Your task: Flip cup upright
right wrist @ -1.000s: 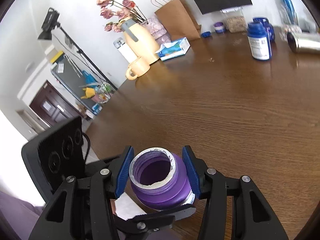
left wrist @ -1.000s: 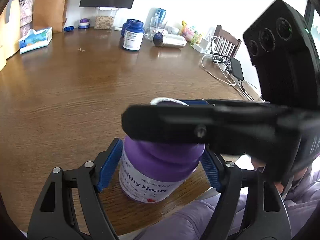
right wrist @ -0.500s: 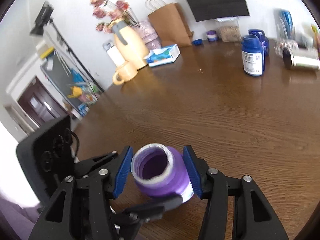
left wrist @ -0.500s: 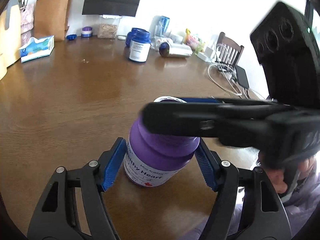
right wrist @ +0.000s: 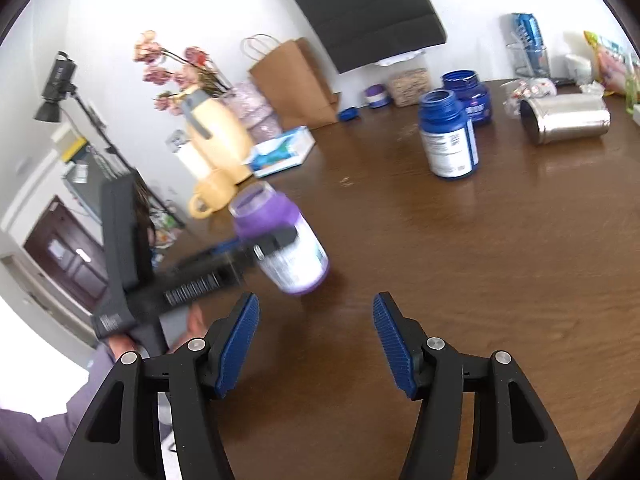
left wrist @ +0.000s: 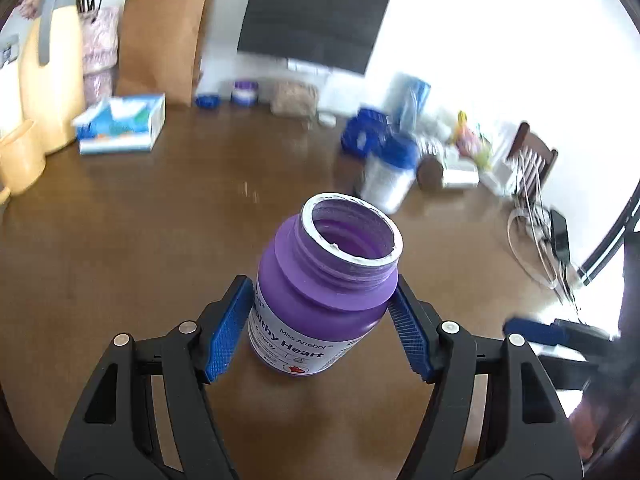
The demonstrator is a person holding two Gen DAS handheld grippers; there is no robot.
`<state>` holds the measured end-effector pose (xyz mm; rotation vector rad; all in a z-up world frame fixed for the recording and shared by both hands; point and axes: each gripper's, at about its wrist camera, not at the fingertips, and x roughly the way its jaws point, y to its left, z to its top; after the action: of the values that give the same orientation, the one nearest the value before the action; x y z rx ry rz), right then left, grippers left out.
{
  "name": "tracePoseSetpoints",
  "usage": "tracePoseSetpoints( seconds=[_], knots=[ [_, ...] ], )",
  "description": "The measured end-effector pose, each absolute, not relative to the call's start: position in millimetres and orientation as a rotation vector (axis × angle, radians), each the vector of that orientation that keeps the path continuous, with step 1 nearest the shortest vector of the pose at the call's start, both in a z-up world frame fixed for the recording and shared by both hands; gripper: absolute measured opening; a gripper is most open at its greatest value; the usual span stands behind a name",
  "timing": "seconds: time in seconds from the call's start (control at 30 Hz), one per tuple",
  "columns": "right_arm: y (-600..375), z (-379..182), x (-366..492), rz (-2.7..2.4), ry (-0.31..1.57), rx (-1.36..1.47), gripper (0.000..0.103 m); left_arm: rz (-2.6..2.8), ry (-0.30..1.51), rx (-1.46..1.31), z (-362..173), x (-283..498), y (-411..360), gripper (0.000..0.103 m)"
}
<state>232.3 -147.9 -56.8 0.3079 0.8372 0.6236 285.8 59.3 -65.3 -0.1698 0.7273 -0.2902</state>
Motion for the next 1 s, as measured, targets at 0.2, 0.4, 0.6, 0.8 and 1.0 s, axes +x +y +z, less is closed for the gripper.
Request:
tracePoseSetpoints(
  seconds=[0.2,0.4,0.6,0.8,1.0],
  knots=[
    [-145,-61,266,0.525,0.853,0.256,0.064,-0.228,0.770,-0.124,-86,336,48,0.065],
    [-134,-57,298,0.470,0.863,0.172,0.064,-0.228,0.850,-0.079,-106,336,40,0.066],
    [-119,-44,297,0.458,0.846,0.068,0.064,-0.212,0.825,-0.070,-86,306,43,0.076],
    [-121,-24,254,0.460,0.804,-0.005,0.082,-0.146,0.739,-0.077,-43,237,48,0.098],
    [-132,-4,192,0.417,0.768,-0.044,0.082,-0.102,0.688,-0.063,-11,162,44,0.103]
  ],
)
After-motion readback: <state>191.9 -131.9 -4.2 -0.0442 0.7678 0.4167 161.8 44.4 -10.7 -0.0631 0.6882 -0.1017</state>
